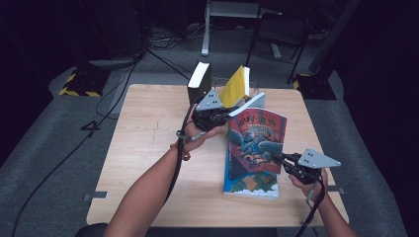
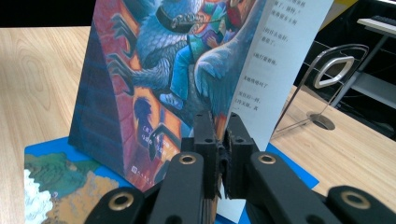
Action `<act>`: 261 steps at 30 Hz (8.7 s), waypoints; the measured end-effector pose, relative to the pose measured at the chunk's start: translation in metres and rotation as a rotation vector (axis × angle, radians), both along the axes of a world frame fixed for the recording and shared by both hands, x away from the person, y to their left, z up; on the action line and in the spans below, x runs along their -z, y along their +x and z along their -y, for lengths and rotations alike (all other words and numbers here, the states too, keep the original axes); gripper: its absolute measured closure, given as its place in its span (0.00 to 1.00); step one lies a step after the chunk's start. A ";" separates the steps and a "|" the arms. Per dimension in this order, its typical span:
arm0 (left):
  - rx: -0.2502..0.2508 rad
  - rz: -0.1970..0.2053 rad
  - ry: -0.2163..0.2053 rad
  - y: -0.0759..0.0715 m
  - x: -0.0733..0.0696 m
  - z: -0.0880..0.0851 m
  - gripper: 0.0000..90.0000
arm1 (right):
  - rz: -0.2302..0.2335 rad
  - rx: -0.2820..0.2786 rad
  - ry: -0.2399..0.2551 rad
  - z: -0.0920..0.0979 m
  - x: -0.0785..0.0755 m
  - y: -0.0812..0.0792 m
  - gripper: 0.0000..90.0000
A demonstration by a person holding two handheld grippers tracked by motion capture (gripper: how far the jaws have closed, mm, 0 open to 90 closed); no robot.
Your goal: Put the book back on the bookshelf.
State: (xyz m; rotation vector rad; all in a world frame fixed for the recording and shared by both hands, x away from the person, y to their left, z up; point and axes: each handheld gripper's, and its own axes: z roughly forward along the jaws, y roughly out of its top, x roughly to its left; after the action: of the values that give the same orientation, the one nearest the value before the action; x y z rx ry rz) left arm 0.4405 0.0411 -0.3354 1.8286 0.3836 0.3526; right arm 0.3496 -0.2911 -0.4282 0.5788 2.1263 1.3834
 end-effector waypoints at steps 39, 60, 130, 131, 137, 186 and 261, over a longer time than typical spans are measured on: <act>0.130 -0.166 0.117 -0.028 0.082 -0.033 0.36 | 0.068 -0.083 -0.073 0.002 0.005 -0.013 0.96; -0.071 -0.196 -0.016 -0.012 0.067 0.013 0.35 | 0.071 -0.093 -0.059 -0.002 0.003 -0.008 0.95; 0.090 0.077 0.048 -0.066 0.054 0.033 0.78 | 0.031 0.091 0.073 0.005 -0.013 0.016 0.70; 0.083 0.083 0.051 -0.067 0.053 0.033 0.78 | 0.032 0.094 0.068 0.004 -0.013 0.016 0.70; 0.062 0.068 0.034 -0.065 0.054 0.030 0.81 | 0.029 0.091 0.069 0.004 -0.013 0.015 0.67; -0.377 0.105 0.047 0.004 0.019 0.044 0.82 | -0.042 0.120 0.078 0.022 0.000 0.013 0.58; -0.705 0.091 -0.052 0.050 0.050 0.031 0.82 | -0.130 0.021 0.002 0.008 0.012 0.014 0.58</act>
State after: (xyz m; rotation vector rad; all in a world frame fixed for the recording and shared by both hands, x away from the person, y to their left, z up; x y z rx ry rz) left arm 0.4906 0.0102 -0.3857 1.5708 0.9638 0.8935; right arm 0.3641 -0.2993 -0.4404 0.7069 2.2135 1.3708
